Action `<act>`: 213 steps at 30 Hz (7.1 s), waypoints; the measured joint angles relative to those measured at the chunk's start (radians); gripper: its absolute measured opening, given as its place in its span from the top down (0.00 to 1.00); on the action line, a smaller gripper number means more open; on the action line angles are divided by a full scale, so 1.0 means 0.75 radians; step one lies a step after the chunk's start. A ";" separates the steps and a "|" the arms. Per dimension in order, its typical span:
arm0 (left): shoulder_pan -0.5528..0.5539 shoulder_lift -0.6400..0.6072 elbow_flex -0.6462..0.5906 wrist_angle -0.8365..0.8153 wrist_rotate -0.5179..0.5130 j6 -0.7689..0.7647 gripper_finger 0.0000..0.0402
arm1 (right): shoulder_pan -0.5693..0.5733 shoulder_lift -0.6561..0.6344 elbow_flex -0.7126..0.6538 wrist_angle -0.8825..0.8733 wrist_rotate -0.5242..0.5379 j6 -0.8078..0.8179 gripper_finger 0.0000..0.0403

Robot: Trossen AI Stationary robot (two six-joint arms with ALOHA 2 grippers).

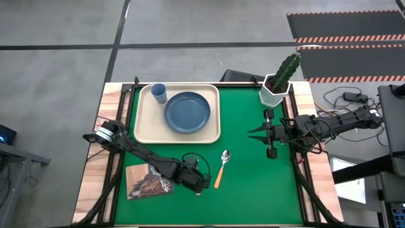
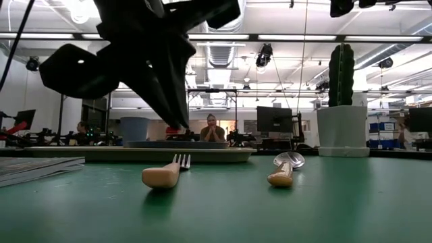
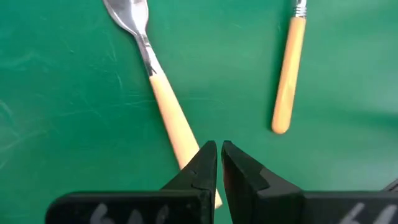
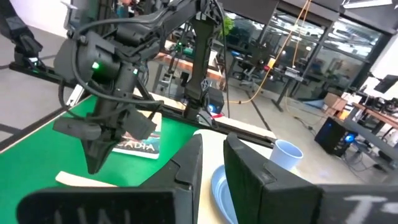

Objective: Pick and place plate/cup/fork/spoon on tray
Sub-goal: Put the orange fork on the white tray to the left of the blue plate, then put the orange spoon on the white tray to the right of the blue plate

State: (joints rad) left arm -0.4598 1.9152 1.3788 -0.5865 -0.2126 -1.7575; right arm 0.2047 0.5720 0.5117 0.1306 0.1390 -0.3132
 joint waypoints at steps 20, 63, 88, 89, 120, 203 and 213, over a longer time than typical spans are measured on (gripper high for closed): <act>0.031 0.001 -0.035 0.003 0.028 0.048 0.64 | 0.000 0.000 0.000 -0.009 0.000 0.004 0.87; 0.024 0.007 -0.103 -0.110 -0.186 -0.011 0.95 | -0.001 0.006 0.050 -0.014 0.103 -0.166 0.87; 0.090 -0.747 -0.462 -0.385 -0.296 0.225 0.96 | -0.306 0.138 0.051 0.030 0.129 -0.225 0.87; 0.090 -0.763 -0.489 -0.382 -0.293 0.221 0.96 | -0.317 0.150 0.051 0.032 0.129 -0.222 0.87; 0.093 -0.876 -0.650 -0.344 -0.272 0.099 0.96 | -0.399 0.269 0.051 0.081 0.125 -0.227 0.87; 1.215 -1.338 -0.998 -0.263 -0.095 1.095 0.85 | -0.399 0.225 0.062 0.006 0.125 -0.202 0.87; 0.961 -1.417 -0.995 0.199 -0.120 1.090 0.85 | -0.399 0.225 0.063 0.002 0.126 -0.203 0.87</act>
State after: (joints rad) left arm 0.2611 0.8526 0.6327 -0.4374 -0.3025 -0.9402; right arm -0.0944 0.7406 0.5587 0.1319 0.2333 -0.4655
